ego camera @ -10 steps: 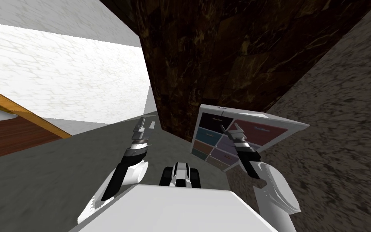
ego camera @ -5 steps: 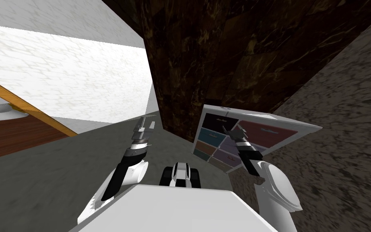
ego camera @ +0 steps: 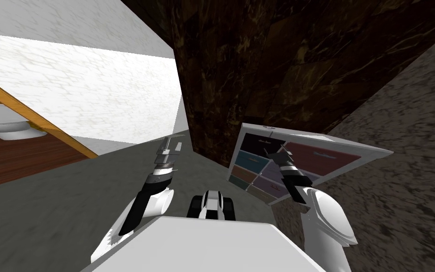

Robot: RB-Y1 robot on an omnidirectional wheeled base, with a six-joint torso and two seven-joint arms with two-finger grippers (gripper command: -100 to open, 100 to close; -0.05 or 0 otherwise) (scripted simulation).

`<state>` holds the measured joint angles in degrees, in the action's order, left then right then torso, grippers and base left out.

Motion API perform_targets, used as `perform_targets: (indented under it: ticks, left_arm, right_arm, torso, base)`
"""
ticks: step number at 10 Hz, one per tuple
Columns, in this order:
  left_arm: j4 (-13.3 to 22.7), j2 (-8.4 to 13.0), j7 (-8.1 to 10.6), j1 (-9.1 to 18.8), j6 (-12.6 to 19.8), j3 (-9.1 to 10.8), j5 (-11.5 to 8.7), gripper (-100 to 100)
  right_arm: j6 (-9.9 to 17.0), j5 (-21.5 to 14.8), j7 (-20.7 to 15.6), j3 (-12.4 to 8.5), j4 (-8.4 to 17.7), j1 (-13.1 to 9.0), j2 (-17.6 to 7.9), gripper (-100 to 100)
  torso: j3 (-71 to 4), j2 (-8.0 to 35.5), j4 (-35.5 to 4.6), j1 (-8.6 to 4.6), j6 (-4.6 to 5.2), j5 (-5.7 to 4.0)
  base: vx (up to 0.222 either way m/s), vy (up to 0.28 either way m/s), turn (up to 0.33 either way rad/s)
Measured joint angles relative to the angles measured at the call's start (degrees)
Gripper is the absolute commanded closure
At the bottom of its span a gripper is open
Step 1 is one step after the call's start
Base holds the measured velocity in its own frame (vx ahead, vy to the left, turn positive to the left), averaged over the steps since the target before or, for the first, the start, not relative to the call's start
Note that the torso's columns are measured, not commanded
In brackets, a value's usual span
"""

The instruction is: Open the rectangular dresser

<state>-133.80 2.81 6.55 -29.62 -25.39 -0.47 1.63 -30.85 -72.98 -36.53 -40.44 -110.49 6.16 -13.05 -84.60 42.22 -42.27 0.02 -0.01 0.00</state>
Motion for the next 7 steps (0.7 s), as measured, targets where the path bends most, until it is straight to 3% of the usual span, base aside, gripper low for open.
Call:
perform_targets:
  ticks: [7]
  left_arm:
    - [0.0, 0.0, 0.0, 0.0, 0.0, 0.0, 0.0, 0]
  right_arm:
    - [-0.4, -10.2, -6.0, -5.1, 3.9, -3.2, -1.3, -100]
  torso:
    - [0.0, 0.1, 0.0, -0.06, 0.01, -0.01]
  base:
    - [0.003, 0.059, 0.032]
